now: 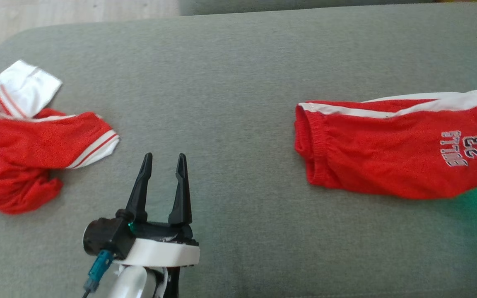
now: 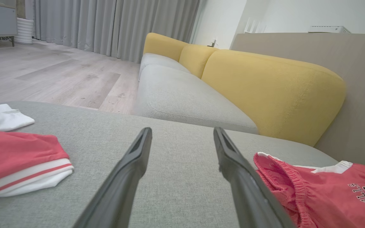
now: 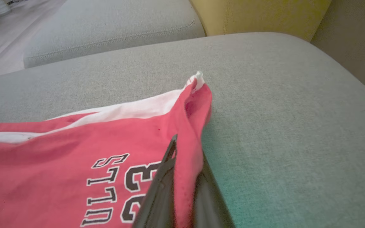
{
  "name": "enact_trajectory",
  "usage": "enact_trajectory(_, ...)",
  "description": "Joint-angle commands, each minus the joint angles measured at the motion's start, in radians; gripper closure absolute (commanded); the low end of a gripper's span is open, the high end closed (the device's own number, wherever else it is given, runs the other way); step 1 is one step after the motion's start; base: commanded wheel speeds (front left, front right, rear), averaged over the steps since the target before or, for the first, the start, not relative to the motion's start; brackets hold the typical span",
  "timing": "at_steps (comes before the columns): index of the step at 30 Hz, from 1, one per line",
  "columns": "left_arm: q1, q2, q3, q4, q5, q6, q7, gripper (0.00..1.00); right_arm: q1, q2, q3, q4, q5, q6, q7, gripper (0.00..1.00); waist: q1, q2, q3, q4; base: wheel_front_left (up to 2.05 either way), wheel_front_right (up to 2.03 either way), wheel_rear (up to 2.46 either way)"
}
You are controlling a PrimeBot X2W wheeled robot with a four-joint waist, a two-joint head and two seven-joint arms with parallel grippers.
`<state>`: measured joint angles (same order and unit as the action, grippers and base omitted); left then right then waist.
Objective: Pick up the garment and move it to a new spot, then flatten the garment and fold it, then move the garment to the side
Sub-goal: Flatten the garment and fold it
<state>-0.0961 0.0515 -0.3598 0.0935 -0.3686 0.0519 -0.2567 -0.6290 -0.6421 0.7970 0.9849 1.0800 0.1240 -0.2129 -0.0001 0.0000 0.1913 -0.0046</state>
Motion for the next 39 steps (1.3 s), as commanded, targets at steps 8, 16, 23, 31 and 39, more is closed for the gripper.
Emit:
enact_trajectory(8,-0.015,-0.001,0.025,-0.008,-0.006,-0.006,-0.005,0.00,-0.096,-0.001,0.043,-0.238,-0.072,0.007,-0.039,1.00,0.0001,0.0000,-0.037,-0.040,0.00,0.00,0.00)
enact_trajectory(16,-0.011,-0.001,0.025,0.002,-0.023,-0.010,-0.005,0.00,-0.087,0.071,0.144,-0.457,-0.125,0.007,0.052,1.00,0.0001,0.0000,-0.059,0.003,0.00,0.00,0.00)
enact_trajectory(23,0.001,-0.001,0.018,0.005,-0.047,-0.004,-0.005,0.00,-0.013,0.182,0.159,-0.502,-0.132,0.007,0.080,0.00,0.0001,0.0000,-0.078,0.056,0.00,0.00,0.00)
enact_trajectory(31,0.067,-0.001,0.064,0.000,-0.012,0.011,-0.005,0.00,0.090,0.155,-0.056,-0.459,-0.231,0.007,-0.040,0.00,0.0001,0.0000,-0.170,0.042,0.00,0.00,0.00)
enact_trajectory(39,0.152,0.000,0.121,0.028,0.096,0.010,-0.005,0.00,0.382,0.223,-0.406,-0.553,-0.509,0.007,-0.048,0.00,0.0001,0.0000,-0.257,0.010,0.00,0.00,0.00)
